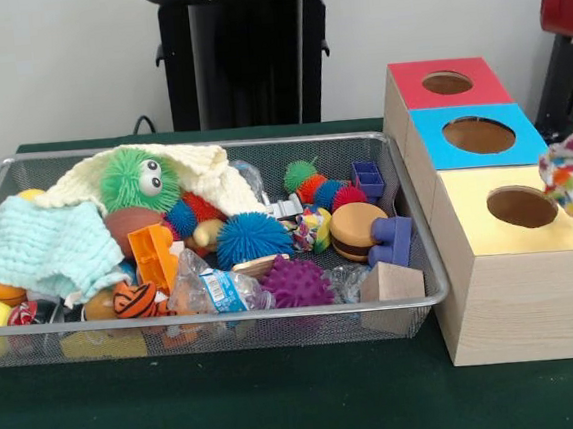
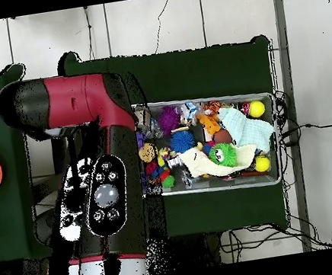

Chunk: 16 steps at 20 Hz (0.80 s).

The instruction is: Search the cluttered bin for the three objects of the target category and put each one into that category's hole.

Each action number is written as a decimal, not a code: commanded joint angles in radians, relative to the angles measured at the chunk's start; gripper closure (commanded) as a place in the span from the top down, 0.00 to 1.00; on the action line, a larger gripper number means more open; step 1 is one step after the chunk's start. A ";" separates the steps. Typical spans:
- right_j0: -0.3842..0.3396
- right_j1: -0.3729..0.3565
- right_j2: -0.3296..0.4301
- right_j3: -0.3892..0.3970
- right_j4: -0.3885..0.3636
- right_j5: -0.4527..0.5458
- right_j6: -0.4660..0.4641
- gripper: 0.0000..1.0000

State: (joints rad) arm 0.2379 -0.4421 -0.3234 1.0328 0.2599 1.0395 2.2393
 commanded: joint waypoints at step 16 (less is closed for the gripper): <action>-0.018 -0.096 0.081 0.376 0.001 -0.252 0.133 0.00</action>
State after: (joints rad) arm 0.2170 -0.5020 -0.3005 1.2787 0.2578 0.7076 2.2393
